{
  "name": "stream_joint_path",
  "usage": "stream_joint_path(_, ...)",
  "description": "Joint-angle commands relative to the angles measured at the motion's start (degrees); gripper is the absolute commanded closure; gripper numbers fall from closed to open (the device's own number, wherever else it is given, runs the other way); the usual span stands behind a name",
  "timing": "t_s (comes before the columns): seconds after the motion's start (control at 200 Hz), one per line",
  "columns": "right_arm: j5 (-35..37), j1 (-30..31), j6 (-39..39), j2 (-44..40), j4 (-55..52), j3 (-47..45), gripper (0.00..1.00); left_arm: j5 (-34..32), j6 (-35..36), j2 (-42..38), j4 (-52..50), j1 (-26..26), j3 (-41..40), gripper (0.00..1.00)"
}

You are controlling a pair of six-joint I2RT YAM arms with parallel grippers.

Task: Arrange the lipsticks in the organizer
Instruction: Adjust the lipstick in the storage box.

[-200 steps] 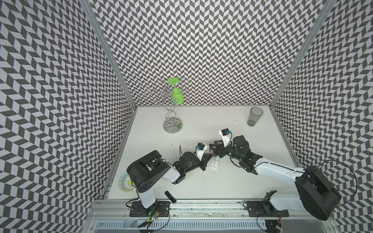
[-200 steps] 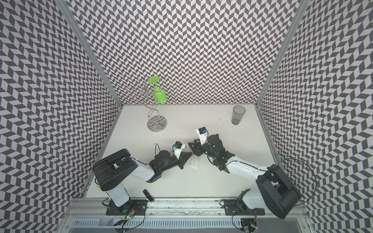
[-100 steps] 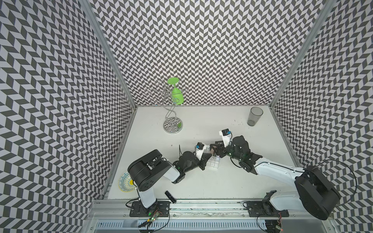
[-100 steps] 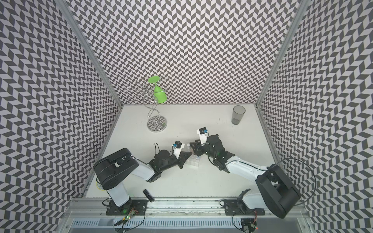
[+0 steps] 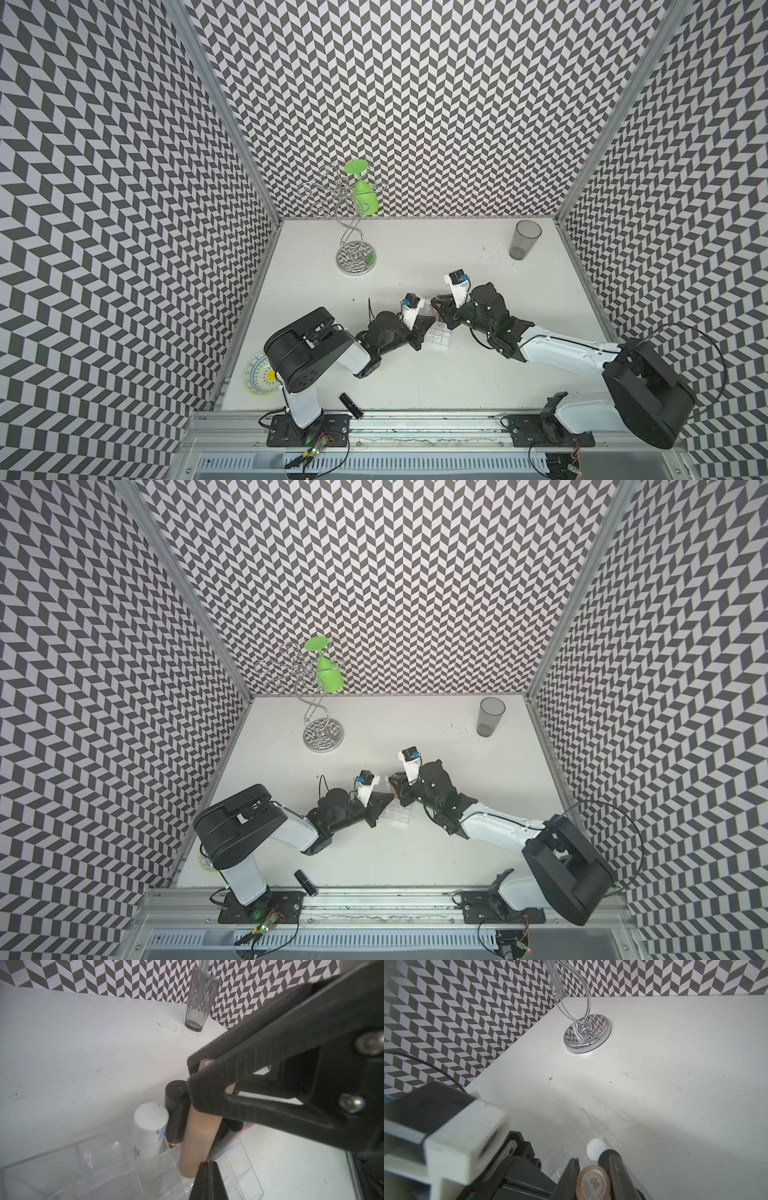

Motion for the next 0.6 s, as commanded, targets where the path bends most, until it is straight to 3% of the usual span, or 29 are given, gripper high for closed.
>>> stream_joint_path(0.0, 5.4, 2.7, -1.7, -1.2, -1.3, 1.7, 0.74, 0.6, 0.3, 0.7, 0.7, 0.4, 0.9, 1.00)
stream_joint_path(0.496, 11.8, 5.2, -3.4, 0.3, -4.4, 2.6, 0.74, 0.7, -1.0, -1.5, 1.4, 1.0, -0.7, 1.00)
stream_joint_path(0.596, 11.9, 5.5, -4.0, 0.4, -5.0, 3.0, 0.75, -0.2, -1.5, -3.8, 0.8, 1.1, -1.8, 0.92)
